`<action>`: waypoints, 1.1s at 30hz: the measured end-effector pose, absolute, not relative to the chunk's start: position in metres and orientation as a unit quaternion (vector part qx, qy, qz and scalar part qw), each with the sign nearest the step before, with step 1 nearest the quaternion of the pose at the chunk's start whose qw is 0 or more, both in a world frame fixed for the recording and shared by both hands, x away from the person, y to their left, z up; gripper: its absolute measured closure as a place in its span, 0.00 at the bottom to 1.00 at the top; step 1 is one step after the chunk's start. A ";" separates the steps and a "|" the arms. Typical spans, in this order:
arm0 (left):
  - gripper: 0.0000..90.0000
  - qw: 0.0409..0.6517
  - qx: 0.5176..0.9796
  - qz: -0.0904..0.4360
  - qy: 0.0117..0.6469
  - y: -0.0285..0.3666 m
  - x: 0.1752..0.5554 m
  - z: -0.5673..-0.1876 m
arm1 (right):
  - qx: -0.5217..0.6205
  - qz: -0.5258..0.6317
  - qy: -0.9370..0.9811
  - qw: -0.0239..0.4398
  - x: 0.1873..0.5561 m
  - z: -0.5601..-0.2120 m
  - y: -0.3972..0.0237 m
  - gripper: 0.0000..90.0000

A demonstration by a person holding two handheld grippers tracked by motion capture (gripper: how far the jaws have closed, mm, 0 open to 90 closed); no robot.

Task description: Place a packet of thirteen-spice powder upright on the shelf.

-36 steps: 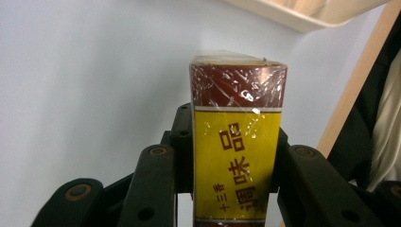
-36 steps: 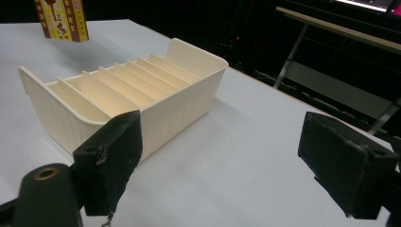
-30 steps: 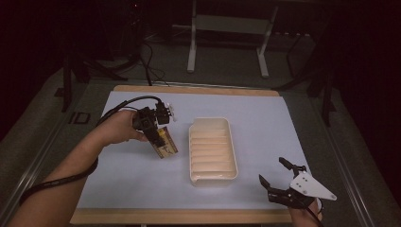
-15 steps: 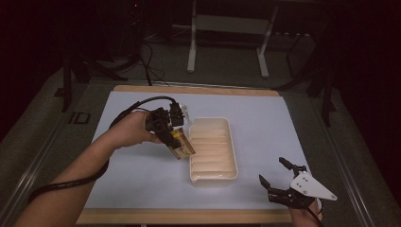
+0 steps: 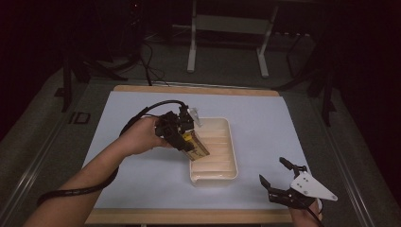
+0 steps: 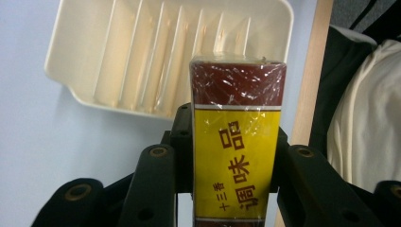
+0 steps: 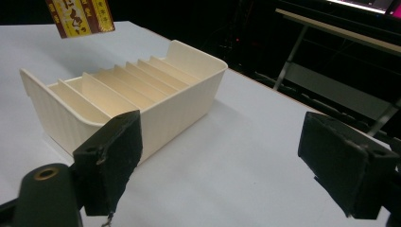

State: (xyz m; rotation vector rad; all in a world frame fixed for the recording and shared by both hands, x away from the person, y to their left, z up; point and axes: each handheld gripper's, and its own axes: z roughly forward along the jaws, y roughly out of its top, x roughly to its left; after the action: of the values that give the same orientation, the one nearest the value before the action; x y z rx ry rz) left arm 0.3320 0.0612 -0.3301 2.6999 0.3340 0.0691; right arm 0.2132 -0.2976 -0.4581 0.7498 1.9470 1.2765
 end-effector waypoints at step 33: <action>0.76 0.209 0.975 0.031 0.073 0.033 0.327 -0.372 | 0.282 0.488 0.753 0.341 0.213 -0.458 -0.296 0.16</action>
State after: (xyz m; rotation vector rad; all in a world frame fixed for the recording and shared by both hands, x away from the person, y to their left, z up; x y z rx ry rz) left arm 0.3272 0.0331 -0.3718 2.7121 0.2030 0.0868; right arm 0.2128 -0.2964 -0.4585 0.7325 1.9579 1.2698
